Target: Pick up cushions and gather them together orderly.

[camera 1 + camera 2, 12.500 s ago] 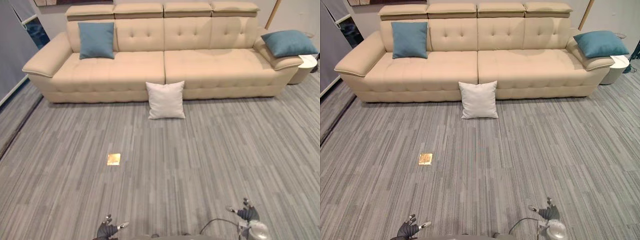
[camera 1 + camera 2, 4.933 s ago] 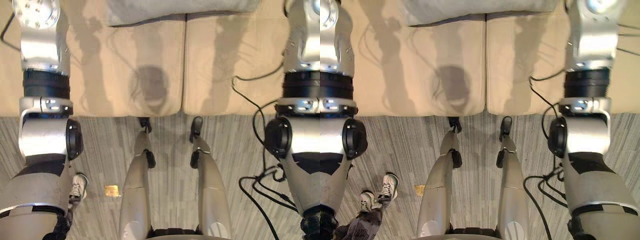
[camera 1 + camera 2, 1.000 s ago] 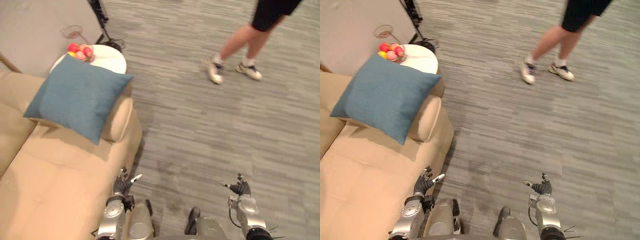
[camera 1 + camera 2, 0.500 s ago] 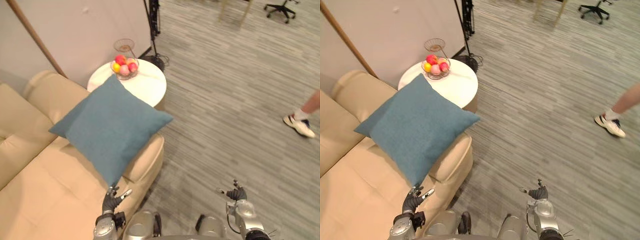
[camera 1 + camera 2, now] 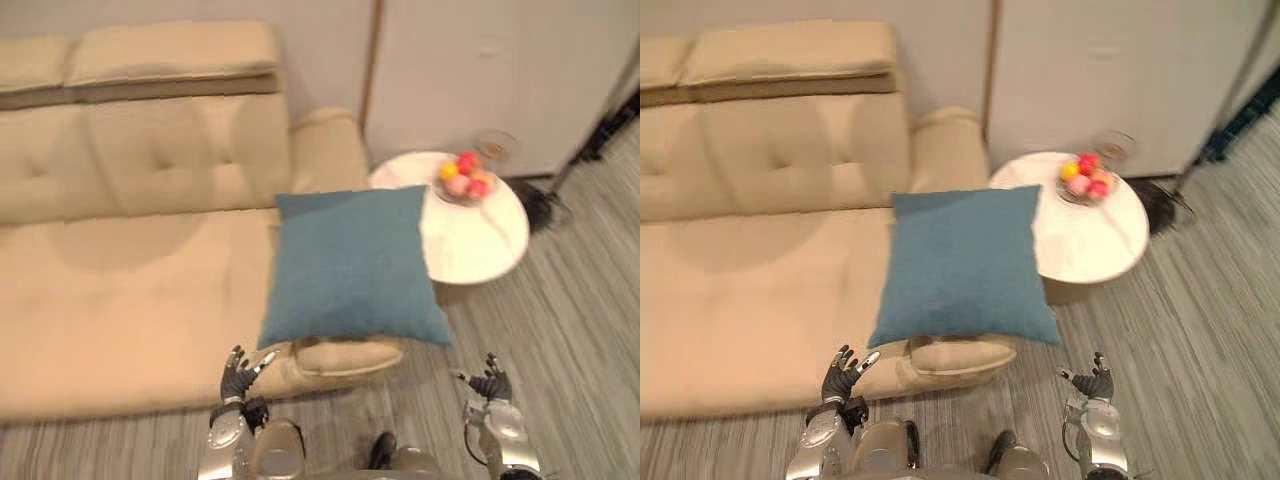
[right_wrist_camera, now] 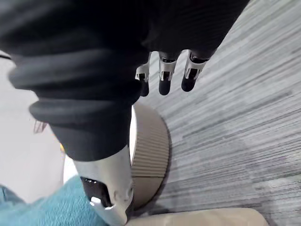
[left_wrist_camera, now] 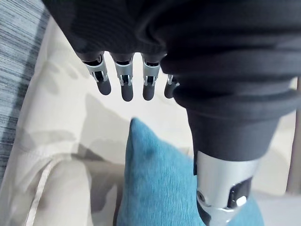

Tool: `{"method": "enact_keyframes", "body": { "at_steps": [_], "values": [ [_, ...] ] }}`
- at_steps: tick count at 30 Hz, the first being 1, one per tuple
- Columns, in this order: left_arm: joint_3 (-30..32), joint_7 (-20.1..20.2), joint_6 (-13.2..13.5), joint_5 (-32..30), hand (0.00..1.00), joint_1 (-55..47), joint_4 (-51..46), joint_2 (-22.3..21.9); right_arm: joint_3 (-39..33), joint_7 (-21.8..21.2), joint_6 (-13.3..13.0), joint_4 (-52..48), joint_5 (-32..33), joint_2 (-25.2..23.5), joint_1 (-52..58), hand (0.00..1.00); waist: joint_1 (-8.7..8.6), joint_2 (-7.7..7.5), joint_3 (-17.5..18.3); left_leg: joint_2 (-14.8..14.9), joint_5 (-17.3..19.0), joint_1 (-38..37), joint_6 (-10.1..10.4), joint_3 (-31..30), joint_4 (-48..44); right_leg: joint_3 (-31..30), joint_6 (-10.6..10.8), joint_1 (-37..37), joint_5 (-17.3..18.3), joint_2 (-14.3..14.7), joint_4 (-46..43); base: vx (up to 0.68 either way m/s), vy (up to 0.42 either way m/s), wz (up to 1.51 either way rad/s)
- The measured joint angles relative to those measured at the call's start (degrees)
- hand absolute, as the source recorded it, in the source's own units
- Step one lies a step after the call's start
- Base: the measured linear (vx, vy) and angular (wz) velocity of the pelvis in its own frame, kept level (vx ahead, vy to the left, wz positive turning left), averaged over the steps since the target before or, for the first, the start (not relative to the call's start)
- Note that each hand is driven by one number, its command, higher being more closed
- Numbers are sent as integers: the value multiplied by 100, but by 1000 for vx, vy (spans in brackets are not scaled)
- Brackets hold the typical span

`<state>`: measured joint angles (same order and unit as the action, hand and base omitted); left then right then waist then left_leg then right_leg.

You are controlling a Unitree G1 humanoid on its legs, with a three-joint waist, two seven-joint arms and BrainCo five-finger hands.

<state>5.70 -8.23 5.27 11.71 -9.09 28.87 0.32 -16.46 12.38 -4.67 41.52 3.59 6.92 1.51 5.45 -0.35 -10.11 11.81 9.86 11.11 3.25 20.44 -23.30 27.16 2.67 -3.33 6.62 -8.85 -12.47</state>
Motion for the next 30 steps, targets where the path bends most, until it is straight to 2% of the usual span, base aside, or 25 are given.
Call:
{"method": "enact_keyframes", "body": {
  "at_steps": [2, 7, 9, 12, 16, 21, 24, 26, 30],
  "values": [
    [18, 58, -39, -15, 0, -121, 101, 193, -93, -6, 34, 27, 88, -94, -23, 0, 10, -2, 2, -101, -74, -23, -126, 8, 278, 121, 20, 50, -42, -21, 92, -5, 36, 44],
    [154, 67, -53, -179, 0, -235, 115, 382, -478, 8, 101, -239, 88, 55, -3, 0, -28, 15, 11, -313, -371, -221, -172, 42, 777, 101, 36, 140, -248, -21, 373, -40, 0, 1],
    [179, 69, -49, -296, 0, -175, 96, 517, -549, 10, 98, -560, 75, 266, -56, 0, -146, 10, 13, -396, -581, -231, -187, 50, 1118, 87, 5, 28, -369, -13, 474, -85, -16, -5],
    [360, 60, -41, -347, 0, 37, 91, 757, -563, 17, 76, -821, 29, 707, -279, 0, -155, 2, 18, -438, -836, -199, -208, 179, 1516, -103, -66, -287, -493, 34, 485, -144, -28, -27],
    [350, 41, -26, -346, 0, 458, 93, 1054, -420, 18, 76, -854, 26, 1033, -592, 0, -191, 0, 16, -465, -1030, 5, -207, 223, 1752, -199, -71, -637, -535, 69, 479, -141, 1, -11],
    [-68, -72, 45, -336, 0, 1716, 434, 1452, 504, 15, 74, -330, 37, 1337, -1917, 0, -306, -9, -111, -395, -1367, 617, -334, 271, 1859, -268, -282, -1330, -842, 121, 454, -121, -17, -8],
    [-374, -114, 104, -300, 0, 3174, 1013, 1756, 1146, 5, 71, 129, 74, 1348, -3197, 0, -284, -8, -500, -389, -1551, 962, -368, 316, 1931, -343, -364, -1755, -998, 183, 436, -159, -19, -10],
    [-510, -243, 152, -163, 0, 4140, 1328, 1973, 1348, 28, 72, 484, 159, 1349, -4104, 0, -283, -12, -803, -393, -1730, 1174, -407, 315, 2040, -352, -429, -2028, -1108, 187, 413, -129, -11, -3],
    [-1023, -353, 186, 84, 0, 5696, 1849, 2226, 1721, 231, 104, 975, 316, 1355, -5469, 0, -290, -12, -1184, -483, -2117, 1523, -463, 289, 2396, -348, -530, -2514, -1276, 212, 412, -119, 4, 1]
  ]
}}
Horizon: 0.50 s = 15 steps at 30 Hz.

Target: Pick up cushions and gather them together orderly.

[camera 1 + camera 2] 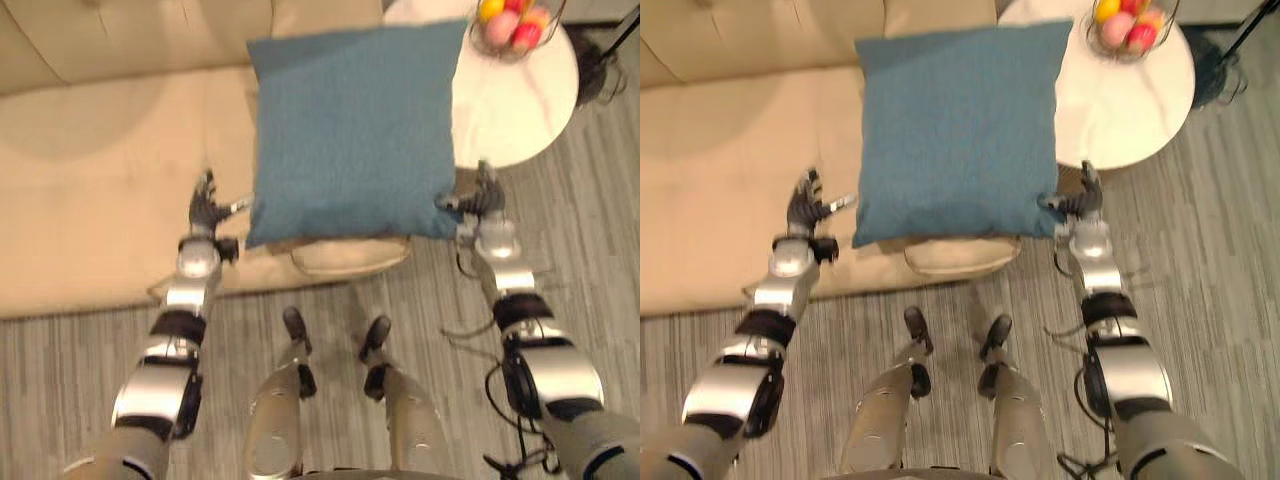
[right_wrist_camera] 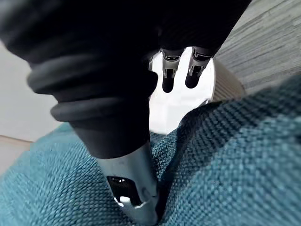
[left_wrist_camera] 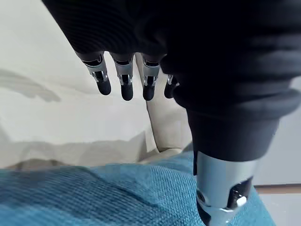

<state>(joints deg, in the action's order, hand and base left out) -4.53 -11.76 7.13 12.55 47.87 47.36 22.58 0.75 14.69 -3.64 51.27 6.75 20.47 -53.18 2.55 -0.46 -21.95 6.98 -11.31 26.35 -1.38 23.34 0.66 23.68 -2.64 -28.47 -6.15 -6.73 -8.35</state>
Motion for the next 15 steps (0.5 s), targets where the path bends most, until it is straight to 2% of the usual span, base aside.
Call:
{"method": "enact_keyframes", "body": {
  "at_steps": [1, 2, 4, 6, 10, 12, 15],
  "values": [
    [-66, 4, 0, 36, 0, 126, 81, 8, 43, 11, 5, 46, 4, 0, -103, 0, -2, -1, -3, -3, -38, 38, -1, 0, 40, 0, -5, -55, -13, 3, 2, -88, 6, 0],
    [-255, 3, 5, 45, 100, 458, 286, 16, 168, 25, 10, 178, 13, 1, -398, 100, -20, 2, -9, -16, -153, 141, -16, -13, 159, -1, -23, -202, -50, 18, 12, -66, -7, -3],
    [-487, 5, 9, 113, 100, 894, 485, 8, 334, 34, 12, 264, 42, 0, -778, 100, -36, 1, -101, -20, -293, 233, 1, -32, 336, -1, -60, -339, -114, 69, 78, -48, -10, -3],
    [-511, 3, 32, 371, 100, 1153, 513, 4, 497, 40, 12, 265, 44, 15, -1101, 100, -55, 3, -218, -9, -373, 335, 103, -118, 459, 3, -92, -477, -147, 124, 118, -12, -25, -3],
    [-489, -105, 163, 757, 100, 1222, 482, 26, 762, 40, 2, 92, 190, 15, -1221, 100, -80, 4, -329, 31, -404, 402, 99, -168, 469, -2, -100, -503, -173, 202, 217, 24, -8, -2],
    [-479, -171, 203, 835, 100, 1172, 289, 40, 912, 49, 0, -225, 226, 35, -1199, 100, -155, 2, -331, 28, -405, 404, 99, -188, 469, -13, -101, -503, -174, 205, 222, 55, 29, 0],
    [-437, -317, 209, 833, 100, 932, -391, 121, 983, 144, -41, -1069, 225, 97, -841, 100, -163, 5, -333, 16, -406, 369, 99, -207, 468, -80, -103, -491, -176, 205, 217, 55, 41, -4]
  ]
}}
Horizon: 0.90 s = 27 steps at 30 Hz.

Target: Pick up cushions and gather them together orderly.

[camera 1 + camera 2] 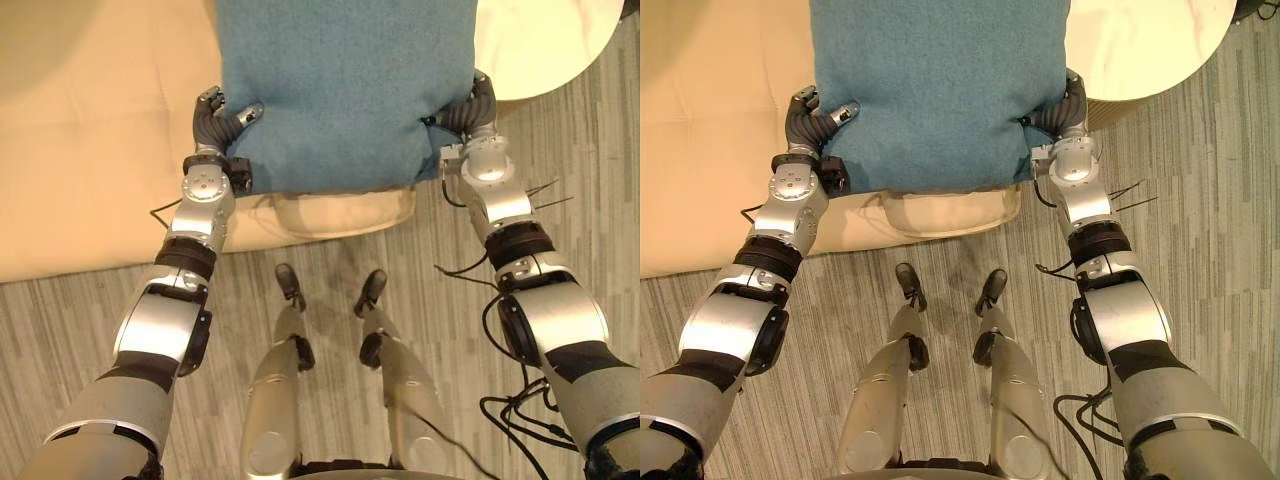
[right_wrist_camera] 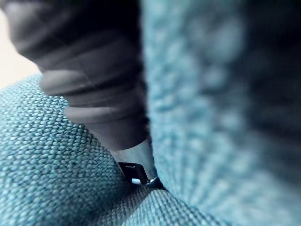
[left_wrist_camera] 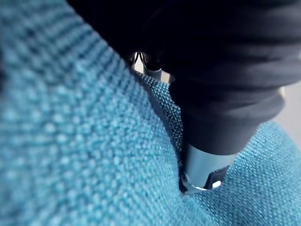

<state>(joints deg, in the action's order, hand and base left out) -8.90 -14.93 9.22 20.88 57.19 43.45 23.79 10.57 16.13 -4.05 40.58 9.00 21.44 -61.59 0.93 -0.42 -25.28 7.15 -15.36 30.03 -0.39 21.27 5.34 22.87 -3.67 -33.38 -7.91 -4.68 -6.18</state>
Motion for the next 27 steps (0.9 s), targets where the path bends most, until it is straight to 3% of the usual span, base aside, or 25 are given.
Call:
{"method": "enact_keyframes", "body": {
  "at_steps": [6, 11, 13, 15, 20, 22, 24, 25, 26, 27],
  "values": [
    [136, -204, 3, -90, 100, -1587, -1627, -237, -12, 15, -93, -1668, -79, -138, 1623, 100, 4, 3, 5, -27, 71, -539, 91, -248, 0, -289, 103, 501, 121, -1, -5, 88, 38, -3],
    [302, -429, -28, -472, 100, -3760, -3196, -995, -13, 38, -120, -3400, -844, -539, 3670, 100, 3, 25, 61, -20, 278, -1246, 252, -396, 2, -246, 210, 1223, 377, -27, -48, 111, 14, 7],
    [268, -423, -28, -578, 100, -4986, -3881, -1439, -4, -7, -128, -3862, -1103, -772, 4622, 100, 9, 39, 531, -24, 428, -1369, 260, -388, 2, -256, 284, 1306, 546, -40, -103, 154, 9, 3],
    [251, -400, -28, -616, 100, -5797, -4212, -1660, 7, -149, -161, -4105, -1189, -910, 5293, 100, 41, 47, 703, -29, 520, -1696, 282, -378, 2, -257, 307, 1635, 602, -40, -105, 159, 2, 2],
    [242, -229, -13, -815, 100, -6898, -5017, -1701, 36, -482, -314, -4474, -1188, -1148, 6179, 100, 155, 95, 1125, -40, 633, -2089, 302, -227, 2, -386, 322, 1946, 627, -60, -96, 88, 5, -12],
    [236, -127, 5, -816, 100, -7026, -5087, -1722, 35, -498, -365, -4525, -1188, -1156, 6341, 100, 132, 136, 1162, -116, 673, -2245, 263, -268, -13, -400, 406, 1907, 900, -199, -614, 15, -4, 14],
    [233, -64, 5, -818, 100, -7035, -5086, -1785, 27, -496, -423, -4532, -1189, -1155, 6528, 100, 72, 164, 1201, -177, 806, -2287, 135, -424, -130, -714, 735, 1894, 1203, -341, -1190, -72, -46, 50],
    [241, -8, 11, -826, 100, -7032, -5090, -1794, 13, -495, -433, -4532, -1189, -1164, 6593, 100, 29, 183, 1236, -183, 832, -2251, 90, -553, -193, -1131, 957, 1855, 1540, -344, -1653, -85, -88, 99],
    [248, 1, 11, -833, 100, -7032, -5087, -1791, -3, -494, -435, -4531, -1191, -1191, 6626, 100, -44, 179, 1239, -240, 825, -2260, 73, -783, -321, -1432, 862, 1832, 2004, -369, -2583, -1, -138, 107],
    [251, 2, 11, -843, 100, -7064, -5092, -1794, -3, -494, -436, -4531, -1195, -1206, 6637, 100, -22, 162, 1250, -277, 805, -2258, 72, -909, -381, -1533, 897, 1955, 2088, -340, -2790, -5, -160, 102]
  ]
}}
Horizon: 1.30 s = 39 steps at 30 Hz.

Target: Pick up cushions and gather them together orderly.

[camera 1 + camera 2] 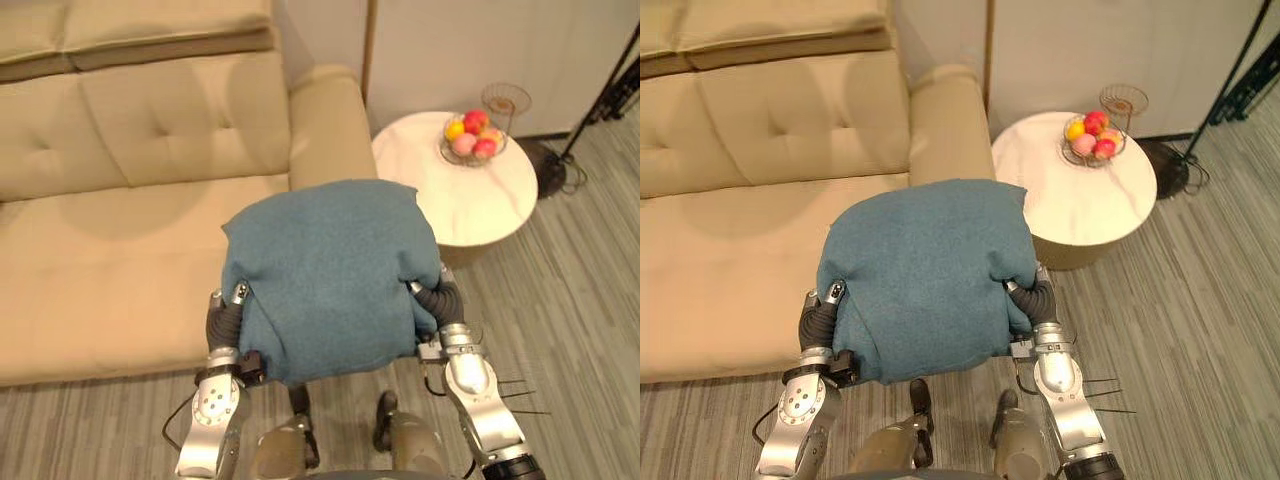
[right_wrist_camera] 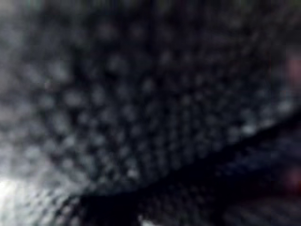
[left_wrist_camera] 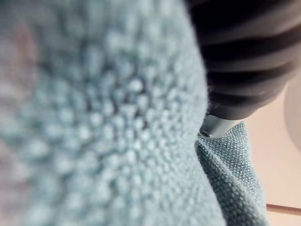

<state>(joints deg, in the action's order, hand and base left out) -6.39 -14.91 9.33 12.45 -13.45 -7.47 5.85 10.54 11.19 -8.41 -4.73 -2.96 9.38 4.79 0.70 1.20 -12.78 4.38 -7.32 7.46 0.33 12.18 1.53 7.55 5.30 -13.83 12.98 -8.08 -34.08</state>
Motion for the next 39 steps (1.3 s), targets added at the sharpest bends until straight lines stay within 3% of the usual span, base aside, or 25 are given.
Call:
{"method": "enact_keyframes", "body": {
  "at_steps": [1, 2, 4, 5, 6, 7, 8, 9, 10, 11, 12, 15, 20, 25, 28, 29, 31, 32, 33, 35, 37, 39],
  "values": [
    [26, 1, 2, -11, 100, -76, -7, -13, 3, -3, -3, 0, -31, 2, -10, 100, 74, -40, 81, -64, -53, 102, 33, -156, -66, -45, -34, 209, 172, 47, 267, -26, -180, 75],
    [40, 1, -1, -16, 100, -124, -7, -59, 2, -3, -5, -1, -98, 31, -52, 100, 183, 53, 192, -76, -180, 291, 98, -298, -80, -6, -93, 305, 224, 141, 650, -89, -126, 69],
    [60, 3, 2, -26, 100, -135, -16, -196, 1, 4, -5, 2, -121, 90, -155, 100, 262, 379, 331, 140, -461, 747, 206, -719, -165, 342, -374, 463, 14, 476, 1452, -122, -94, 70],
    [105, 29, 2, -30, 100, -133, -28, -211, 2, 4, -5, 17, -121, 87, -170, 100, 349, 405, 332, 232, -549, 832, 311, -849, -156, 417, -445, 439, -46, 547, 1516, -200, -106, 71],
    [173, 44, -1, -7, 100, -194, -29, -219, 15, 0, -5, 156, -115, 78, -250, 100, 368, 414, 334, 351, -705, 904, 526, -1014, -129, 613, -526, 418, -58, 685, 1483, -193, -114, 47],
    [175, 50, -1, 9, 100, -208, -31, -220, 15, 1, -5, 185, -115, 78, -270, 100, 369, 414, 334, 360, -762, 922, 607, -1054, -117, 651, -550, 409, -57, 702, 1454, -249, -114, 57],
    [173, 83, -1, 42, 100, -261, -43, -232, 7, 1, -5, 234, -115, 81, -331, 100, 371, 415, 337, 342, -1096, 947, 1055, -1066, 75, 778, -630, 354, -62, 672, 1398, -227, -70, 58],
    [163, 142, -3, 47, 100, -285, -45, -226, -61, -6, -7, 235, -116, 96, -335, 100, 350, 414, 340, 313, -1006, 1014, 1301, -892, 68, 1070, -747, 329, -103, 530, 1433, -224, -15, 72],
    [129, 167, -7, 46, 100, -281, -45, -249, -127, -9, -6, 239, -115, 86, -313, 100, 312, 381, 339, 240, -741, 1111, 1031, -619, -260, 1169, -739, 300, -145, 430, 1431, -178, -3, 100],
    [37, 246, -5, 47, 100, -245, -46, -253, -235, -2, -6, 239, -114, 78, -258, 100, 233, 270, 335, 64, -144, 1245, 186, -79, -1030, 1362, -712, 267, -231, 130, 1438, -136, 12, 108],
    [-19, 266, -5, 51, 100, -243, -42, -259, -316, -4, -4, 239, -107, 81, -233, 100, 140, 251, 339, 35, 125, 1191, 108, 298, -1457, 1492, -668, 282, -318, -30, 1498, -132, 21, 113],
    [-109, 394, -4, 91, 100, -51, 70, -287, -570, -14, -5, 238, -106, 59, -181, 100, -13, 295, 369, 221, 970, 732, 46, 898, -1521, 2000, -584, 367, -455, -290, 1632, -124, 149, 99],
    [-198, 466, -6, 186, 100, 58, 360, -70, -728, -108, 1, 236, -106, -218, -150, 100, 31, 177, 402, -67, 984, 761, -104, 747, -1344, 2041, -259, 487, -562, -417, 1820, -56, 166, 52],
    [-143, 490, -4, 208, 100, -53, 355, 32, -701, -236, 2, 236, -85, -333, -152, 100, 54, 169, 403, -215, 1062, 921, -222, 835, -1347, 1736, -179, 355, -657, -394, 1985, 10, 118, 11],
    [-23, 510, -6, 205, 100, -192, 337, 1, -586, -276, 3, 237, 19, -344, -147, 100, 45, 58, 420, -323, 1165, 982, -370, 798, -1364, 1758, -122, 329, -688, -483, 1969, 87, 62, 6],
    [-15, 548, -6, 205, 100, -212, 333, 14, -589, -301, 2, 237, 20, -342, -147, 100, 24, -7, 419, -393, 1206, 981, -426, 751, -1401, 1775, -77, 290, -604, -593, 1770, 136, 41, 29],
    [-16, 612, -10, 205, 100, -219, 325, 0, -623, -346, 2, 240, 21, -323, -133, 100, -2, -94, 389, -506, 1324, 978, -571, 608, -1569, 1717, -203, 99, -541, -834, 1011, 183, 28, 34],
    [-16, 611, -19, 196, 100, -257, 324, -3, -633, -367, 2, 352, 22, -344, -131, 100, -14, -114, 372, -523, 1399, 859, -694, 496, -1646, 1408, -388, -265, -640, -982, 50, 196, 17, 29],
    [-14, 610, -28, 194, 100, -320, 323, 24, -629, -382, 2, 506, 26, -387, -112, 100, -14, -131, 359, -518, 1446, 670, -763, 392, -1656, 1150, -469, -417, -459, -957, -383, 209, 4, 27],
    [-15, 609, -28, 194, 100, -382, 323, 35, -619, -394, 2, 628, 43, -422, -72, 100, -32, -131, 351, -502, 1552, 396, -845, 215, -1663, 915, -400, -560, -173, -702, -443, 199, -56, 36],
    [-15, 609, -26, 197, 100, -365, 322, 34, -624, -396, -2, 621, 66, -419, -94, 100, -99, -126, 349, -508, 1642, 313, -844, 82, -1697, 800, -350, -821, -146, -489, -118, 211, -67, 46],
    [-16, 611, -29, 196, 100, -301, 321, 21, -669, -396, 1, 622, 71, -381, -71, 100, -235, -112, 336, -542, 1852, 151, -802, -171, -1837, 721, -216, -1019, -388, -183, 819, 274, -77, 60]
  ]
}}
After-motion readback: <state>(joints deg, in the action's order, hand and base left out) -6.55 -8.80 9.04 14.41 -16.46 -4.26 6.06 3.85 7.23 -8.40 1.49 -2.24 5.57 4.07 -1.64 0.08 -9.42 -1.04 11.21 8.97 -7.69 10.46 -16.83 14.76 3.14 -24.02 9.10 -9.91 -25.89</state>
